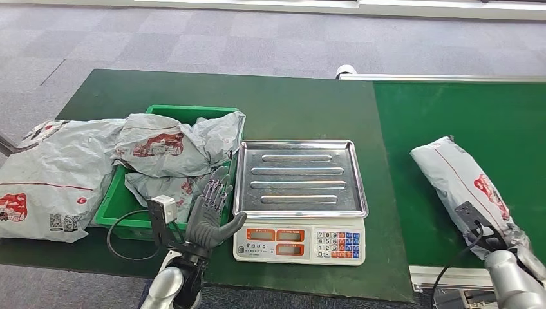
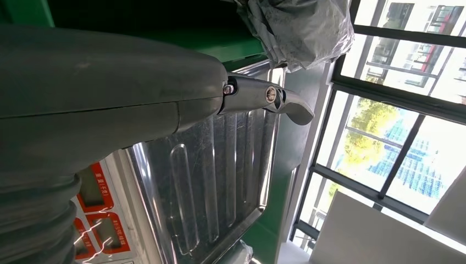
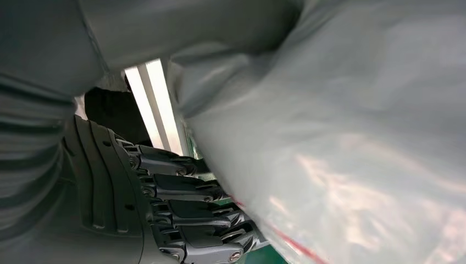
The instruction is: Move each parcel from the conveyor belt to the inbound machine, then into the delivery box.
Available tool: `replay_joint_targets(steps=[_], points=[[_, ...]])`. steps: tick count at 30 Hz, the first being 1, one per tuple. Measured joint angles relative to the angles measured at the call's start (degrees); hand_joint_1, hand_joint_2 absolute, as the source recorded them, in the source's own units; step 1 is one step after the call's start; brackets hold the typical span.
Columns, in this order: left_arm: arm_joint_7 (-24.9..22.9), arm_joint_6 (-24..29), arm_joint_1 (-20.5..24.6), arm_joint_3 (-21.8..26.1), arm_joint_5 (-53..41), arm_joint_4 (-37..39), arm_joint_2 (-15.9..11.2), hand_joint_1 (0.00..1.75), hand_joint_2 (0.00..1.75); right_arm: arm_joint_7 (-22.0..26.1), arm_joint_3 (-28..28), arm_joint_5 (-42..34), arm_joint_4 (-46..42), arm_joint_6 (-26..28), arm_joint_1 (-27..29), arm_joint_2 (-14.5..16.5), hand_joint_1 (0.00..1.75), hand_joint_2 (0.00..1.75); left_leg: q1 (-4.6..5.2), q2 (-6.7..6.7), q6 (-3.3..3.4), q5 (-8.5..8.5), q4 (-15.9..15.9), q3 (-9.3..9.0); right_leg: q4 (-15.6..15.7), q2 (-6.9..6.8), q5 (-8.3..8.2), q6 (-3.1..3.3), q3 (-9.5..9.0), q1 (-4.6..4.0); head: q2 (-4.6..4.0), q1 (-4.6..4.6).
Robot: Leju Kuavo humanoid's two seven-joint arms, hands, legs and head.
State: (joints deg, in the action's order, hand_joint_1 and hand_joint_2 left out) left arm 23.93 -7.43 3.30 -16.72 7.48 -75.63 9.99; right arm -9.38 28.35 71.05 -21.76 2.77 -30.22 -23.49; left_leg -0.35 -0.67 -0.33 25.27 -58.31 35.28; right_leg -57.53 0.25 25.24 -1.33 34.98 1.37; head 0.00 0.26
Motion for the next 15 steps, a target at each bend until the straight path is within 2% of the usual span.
replay_joint_targets(steps=[15], points=[[0.0,0.0,0.0,0.0,0.0,0.0,0.0,0.00,1.75,0.7,1.5,-1.1,0.1,-0.7,-0.3,-0.5,1.75,1.75,0.00,0.00,0.01,0.01,0.0,-0.01,0.0,0.00,0.01,-0.01,0.00,-0.01,0.00,0.00]])
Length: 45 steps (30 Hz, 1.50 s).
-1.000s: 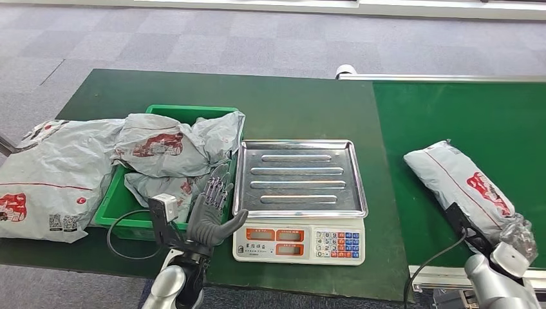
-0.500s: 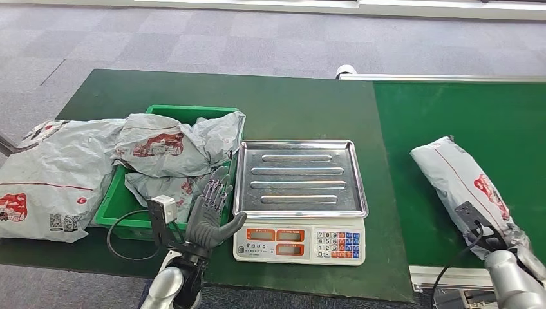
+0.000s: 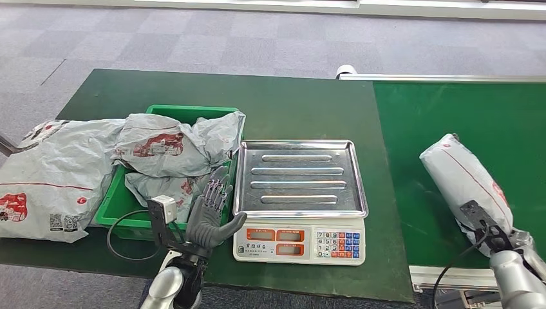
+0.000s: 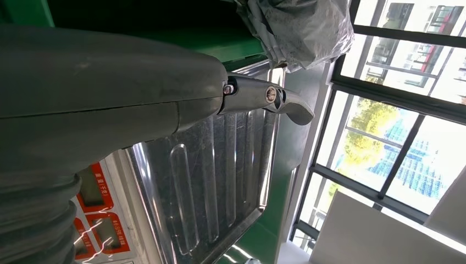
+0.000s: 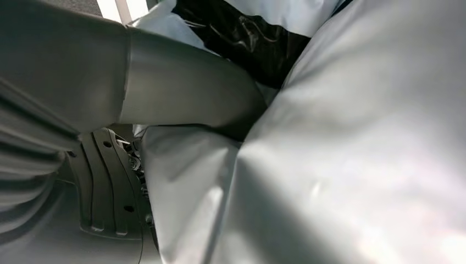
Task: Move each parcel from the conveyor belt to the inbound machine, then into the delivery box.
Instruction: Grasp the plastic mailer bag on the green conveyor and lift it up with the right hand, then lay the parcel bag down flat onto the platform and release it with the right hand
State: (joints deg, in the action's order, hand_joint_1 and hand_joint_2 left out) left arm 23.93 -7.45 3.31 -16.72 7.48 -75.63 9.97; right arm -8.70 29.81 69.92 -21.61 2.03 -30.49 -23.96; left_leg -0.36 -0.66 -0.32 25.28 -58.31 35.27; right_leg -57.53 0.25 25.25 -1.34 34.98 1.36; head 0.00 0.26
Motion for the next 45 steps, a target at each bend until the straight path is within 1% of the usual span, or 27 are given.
replay_joint_targets(steps=[6,9,11,14,16,18,20,22,26,28,30,32,36,40,42,45], points=[[0.0,0.0,0.0,0.0,0.0,0.0,0.0,0.00,1.75,0.0,0.0,-0.2,0.1,-0.5,-0.4,-0.1,1.75,1.75,0.00,0.00,0.00,0.00,0.0,0.00,0.0,0.00,0.00,0.00,0.00,0.00,0.00,0.00],[0.0,0.0,0.0,0.0,0.0,0.0,0.0,0.00,1.75,0.4,0.1,-0.8,0.2,0.4,-0.4,-0.1,1.75,1.75,0.01,0.00,0.00,0.00,0.0,0.00,0.0,0.00,0.00,-0.01,0.00,0.01,0.00,0.00],[0.0,0.0,0.0,0.0,0.0,0.0,0.0,0.00,1.75,1.3,0.1,-1.5,0.3,2.9,-0.3,-0.1,1.75,1.75,0.02,0.00,0.00,0.00,0.0,0.02,0.0,0.00,0.00,-0.01,-0.01,0.02,0.00,0.00],[-0.2,0.1,0.0,0.0,0.0,0.0,0.0,0.00,1.75,4.7,0.1,-3.7,-0.8,9.0,0.5,0.5,1.75,1.75,0.02,-0.01,0.00,0.00,0.0,0.04,0.0,0.00,0.00,0.00,-0.01,0.01,0.00,0.00],[-0.4,0.3,-0.1,0.0,-0.1,0.0,0.0,0.00,1.75,7.7,0.0,-6.4,-3.3,12.4,1.4,1.7,1.75,1.75,0.01,0.00,0.00,0.00,0.0,0.02,0.0,0.01,0.00,0.00,-0.01,0.01,0.00,0.00],[-0.5,0.5,-0.1,0.0,-0.4,-0.1,0.0,0.00,1.75,9.9,-0.8,-10.0,-7.8,13.6,2.8,3.1,1.75,1.75,0.01,-0.01,-0.01,0.00,0.0,0.01,0.0,0.00,0.00,0.00,-0.01,0.00,0.00,0.00],[-0.5,0.5,-0.2,0.0,-0.8,-0.2,0.0,0.00,1.75,10.7,-2.2,-12.9,-13.0,13.3,4.1,4.4,1.75,1.75,0.01,-0.02,-0.02,-0.01,0.0,0.01,0.0,-0.01,0.01,0.00,0.00,0.00,0.00,0.00],[-0.5,0.5,-0.2,0.0,-1.1,-0.2,0.0,0.00,1.75,10.7,-3.4,-14.2,-16.5,12.8,4.6,5.2,1.75,1.75,0.00,-0.02,-0.02,-0.02,0.1,0.01,0.0,-0.01,0.01,0.00,0.00,0.00,0.00,0.00],[-0.5,0.5,-0.2,0.0,-1.2,-0.2,0.0,0.00,1.75,10.6,-3.8,-14.4,-17.8,12.5,4.7,5.4,1.75,1.75,-0.01,-0.03,-0.02,-0.03,0.1,0.01,0.0,-0.02,0.01,0.00,0.00,0.00,0.00,0.00],[-0.5,0.5,-0.2,0.0,-1.3,-0.2,0.0,0.00,1.75,10.3,-4.7,-15.1,-20.7,12.0,5.5,5.8,1.75,1.75,0.00,-0.05,-0.02,-0.03,0.1,0.02,0.0,-0.03,0.01,0.00,-0.01,0.00,0.00,0.00],[-0.5,0.5,0.1,0.0,-1.4,0.0,0.0,0.00,1.75,9.9,-7.8,-17.6,-27.7,10.9,7.4,6.5,1.75,1.75,0.01,-0.05,-0.02,-0.02,0.0,0.02,0.0,-0.03,0.01,-0.01,-0.01,0.01,0.00,0.00],[-0.4,0.5,0.4,0.0,-1.5,0.2,0.0,0.00,1.75,9.7,-10.6,-20.0,-33.0,10.4,8.7,6.8,1.75,1.75,0.02,-0.05,-0.01,-0.02,0.0,0.02,0.0,-0.03,0.01,-0.01,0.00,0.02,0.00,0.00],[-0.4,0.5,0.6,0.0,-1.5,0.3,0.0,0.00,1.75,10.7,-12.8,-21.1,-36.1,9.6,9.3,7.0,1.75,1.75,0.01,-0.04,-0.01,-0.02,0.0,0.02,0.0,-0.03,0.01,-0.01,-0.01,0.01,0.00,0.00],[0.0,0.6,0.7,0.1,-1.5,0.5,0.0,0.00,1.75,10.8,-15.9,-22.1,-39.4,7.1,10.5,7.7,1.75,1.75,0.00,-0.04,-0.02,-0.03,0.0,0.02,0.0,-0.02,0.02,-0.01,-0.01,0.00,0.00,0.00],[0.1,0.6,0.7,0.1,-1.5,0.6,-0.1,0.00,1.75,10.7,-18.2,-22.7,-40.7,5.8,11.1,8.1,1.75,1.75,-0.01,-0.04,-0.03,-0.03,0.1,0.02,0.0,-0.02,0.02,-0.01,-0.01,-0.01,0.00,0.00],[0.2,0.7,0.8,0.1,-1.5,0.7,-0.2,0.00,1.75,10.6,-22.9,-23.1,-42.8,3.9,11.8,8.9,1.75,1.75,-0.03,0.00,-0.03,-0.03,0.1,0.01,0.0,0.01,0.02,0.00,0.00,-0.02,0.00,0.00]])
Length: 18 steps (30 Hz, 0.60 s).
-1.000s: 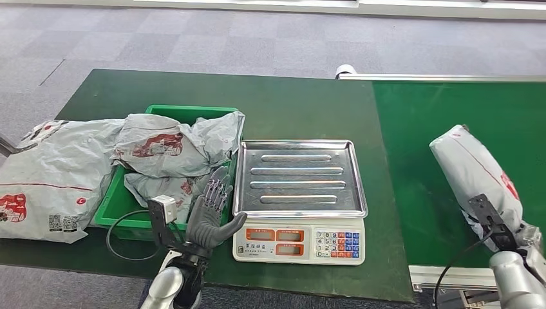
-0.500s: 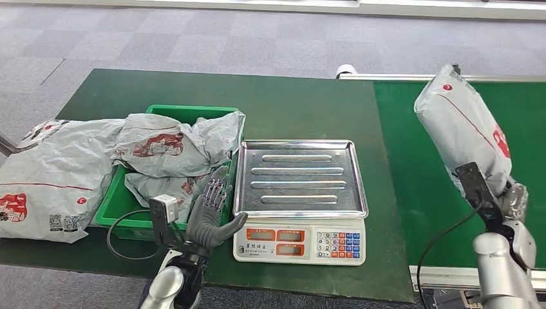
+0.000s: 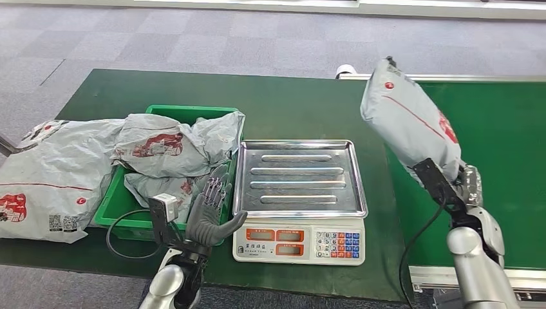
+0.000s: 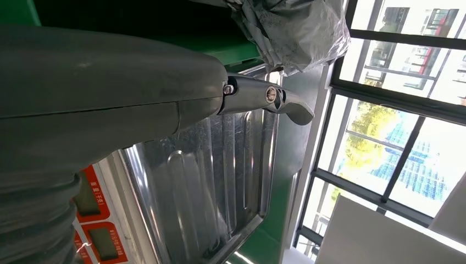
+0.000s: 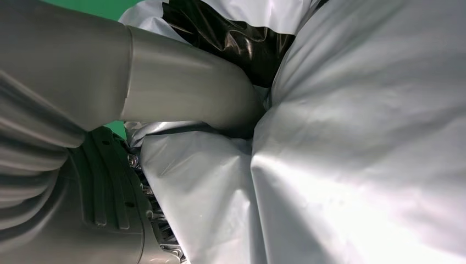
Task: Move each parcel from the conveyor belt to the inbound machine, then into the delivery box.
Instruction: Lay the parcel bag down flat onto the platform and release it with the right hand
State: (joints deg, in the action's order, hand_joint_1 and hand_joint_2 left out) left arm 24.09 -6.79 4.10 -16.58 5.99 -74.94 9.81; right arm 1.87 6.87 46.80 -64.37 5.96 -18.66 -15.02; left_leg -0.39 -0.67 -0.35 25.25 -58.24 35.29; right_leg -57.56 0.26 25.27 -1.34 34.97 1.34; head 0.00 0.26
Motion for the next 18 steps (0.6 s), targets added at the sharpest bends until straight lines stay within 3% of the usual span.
replay_joint_targets(steps=[6,18], points=[[0.0,0.0,0.1,0.0,0.0,0.1,0.0,0.00,1.75,-1.5,-10.2,2.2,-2.7,-0.3,0.5,1.8,1.75,1.75,0.00,-0.08,-0.01,-0.02,0.0,-0.01,0.0,-0.07,0.02,0.00,0.00,0.01,0.00,0.02],[0.1,0.1,0.1,0.0,0.0,0.3,-0.1,0.00,1.75,-1.5,-15.1,2.3,-4.0,-0.3,0.5,2.2,1.75,1.75,0.02,-0.06,-0.01,-0.02,0.0,-0.01,0.0,-0.04,0.02,-0.01,-0.01,0.02,0.00,0.01]])
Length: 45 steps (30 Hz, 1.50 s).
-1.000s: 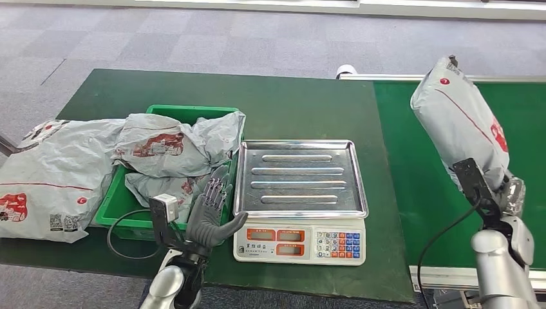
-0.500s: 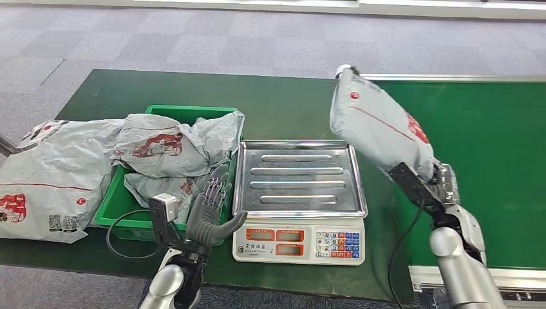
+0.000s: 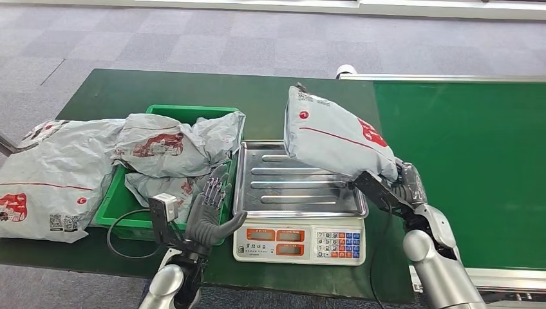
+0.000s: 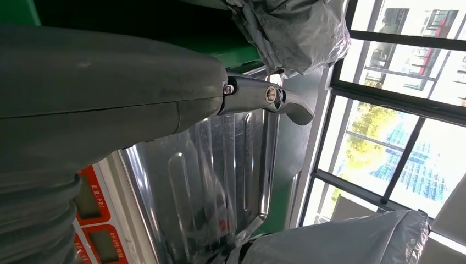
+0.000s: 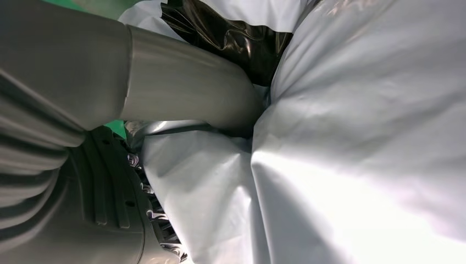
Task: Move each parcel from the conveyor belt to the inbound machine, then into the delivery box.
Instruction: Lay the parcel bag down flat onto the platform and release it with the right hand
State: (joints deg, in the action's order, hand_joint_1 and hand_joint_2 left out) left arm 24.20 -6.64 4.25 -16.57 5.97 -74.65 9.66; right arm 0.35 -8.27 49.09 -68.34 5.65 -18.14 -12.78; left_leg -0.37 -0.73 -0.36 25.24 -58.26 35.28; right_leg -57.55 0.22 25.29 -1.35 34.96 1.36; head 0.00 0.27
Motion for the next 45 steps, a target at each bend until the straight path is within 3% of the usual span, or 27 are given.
replay_joint_targets(steps=[10,21,25,39,45], points=[[0.0,0.2,0.1,0.0,0.0,0.1,0.0,0.00,1.75,0.0,-3.0,0.4,-0.1,-0.5,-0.2,0.4,1.75,1.75,-0.01,0.02,0.00,0.00,0.0,0.00,0.0,0.01,0.00,0.00,0.00,0.00,0.00,-0.01],[-0.2,0.4,0.8,0.0,-0.4,0.5,0.0,0.00,1.75,-1.8,-10.7,0.8,-1.1,-3.5,-0.5,3.5,1.75,1.75,-0.06,0.12,-0.04,0.00,0.0,-0.11,0.0,0.08,0.02,0.04,-0.01,-0.09,0.00,0.01],[-0.7,0.4,1.0,0.0,-0.5,0.6,0.0,0.00,1.75,-2.6,-10.8,-1.1,-3.8,-4.5,1.2,3.0,0.00,1.75,-0.06,0.10,-0.04,0.01,0.0,-0.10,0.0,0.08,0.02,0.04,-0.02,-0.06,0.00,0.01],[-0.3,4.3,3.1,0.0,-3.3,2.8,0.0,0.00,1.75,-1.3,-9.5,-4.6,-6.1,-3.7,4.3,3.1,0.00,1.75,-0.04,0.14,-0.03,0.02,0.0,-0.11,0.0,0.10,0.02,0.04,-0.02,-0.04,0.00,0.02],[1.5,10.0,3.5,1.1,-8.1,3.0,-0.1,0.00,1.75,0.3,-5.8,-8.6,-7.3,-3.9,5.6,4.7,0.00,1.75,-0.03,0.13,-0.03,0.03,0.0,-0.09,0.0,0.10,0.03,0.04,-0.01,-0.03,0.00,0.01]])
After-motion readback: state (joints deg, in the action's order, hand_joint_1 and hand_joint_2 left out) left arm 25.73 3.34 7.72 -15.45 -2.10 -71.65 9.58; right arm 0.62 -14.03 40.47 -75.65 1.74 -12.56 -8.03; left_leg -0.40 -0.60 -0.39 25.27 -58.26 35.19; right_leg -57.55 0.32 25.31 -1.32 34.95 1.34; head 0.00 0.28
